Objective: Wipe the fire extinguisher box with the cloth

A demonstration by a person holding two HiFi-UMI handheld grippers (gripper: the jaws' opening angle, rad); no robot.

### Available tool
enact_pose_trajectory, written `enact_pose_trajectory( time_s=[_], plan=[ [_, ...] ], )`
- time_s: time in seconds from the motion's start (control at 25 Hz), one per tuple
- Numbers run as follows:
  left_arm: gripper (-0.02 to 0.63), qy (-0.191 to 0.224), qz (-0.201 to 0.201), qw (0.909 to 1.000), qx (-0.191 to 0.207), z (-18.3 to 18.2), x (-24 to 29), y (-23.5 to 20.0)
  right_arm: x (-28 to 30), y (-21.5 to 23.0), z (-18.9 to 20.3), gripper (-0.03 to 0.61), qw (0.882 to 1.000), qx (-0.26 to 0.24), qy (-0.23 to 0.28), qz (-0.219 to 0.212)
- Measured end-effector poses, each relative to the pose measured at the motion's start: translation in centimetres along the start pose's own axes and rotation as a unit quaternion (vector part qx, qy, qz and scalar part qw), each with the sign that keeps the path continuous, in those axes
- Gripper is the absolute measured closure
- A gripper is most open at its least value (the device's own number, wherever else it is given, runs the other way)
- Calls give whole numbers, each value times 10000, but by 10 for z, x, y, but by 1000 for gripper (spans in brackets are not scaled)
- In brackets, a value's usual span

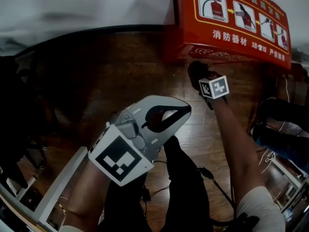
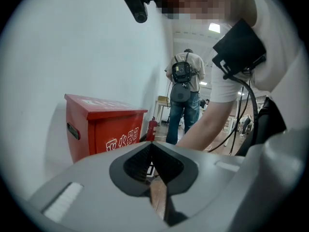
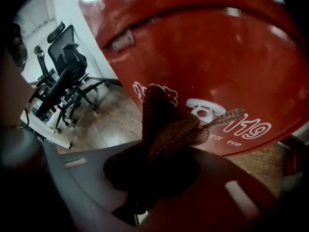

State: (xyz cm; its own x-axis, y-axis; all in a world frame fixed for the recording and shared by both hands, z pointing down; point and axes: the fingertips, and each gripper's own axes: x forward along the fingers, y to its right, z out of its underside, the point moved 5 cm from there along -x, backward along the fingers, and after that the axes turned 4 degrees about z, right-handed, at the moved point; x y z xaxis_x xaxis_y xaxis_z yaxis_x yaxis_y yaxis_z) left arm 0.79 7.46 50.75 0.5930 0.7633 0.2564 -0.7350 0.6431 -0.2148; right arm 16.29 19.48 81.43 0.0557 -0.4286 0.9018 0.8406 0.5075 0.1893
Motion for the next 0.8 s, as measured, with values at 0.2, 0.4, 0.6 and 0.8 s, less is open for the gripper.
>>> enact_pose_trajectory(
  time_s=[0.2,0.4,0.6,0.8],
  plan=[
    [614,41,-129,9999,1,-31,-19,12,-77,-45,-31,526,9987,-252,382,-202],
    [614,131,-248,9996,-29,-65,-43,25,-162,-85,-73,526,9951,-464,821,-310],
    [614,199,-325,9993,-21,-93,-64,30,-209,-110,-115,526,9912,-571,1152,-316],
    [614,185,-354,9992,-16,-92,-78,26,-185,-112,-130,526,9921,-409,1156,-258]
  ],
)
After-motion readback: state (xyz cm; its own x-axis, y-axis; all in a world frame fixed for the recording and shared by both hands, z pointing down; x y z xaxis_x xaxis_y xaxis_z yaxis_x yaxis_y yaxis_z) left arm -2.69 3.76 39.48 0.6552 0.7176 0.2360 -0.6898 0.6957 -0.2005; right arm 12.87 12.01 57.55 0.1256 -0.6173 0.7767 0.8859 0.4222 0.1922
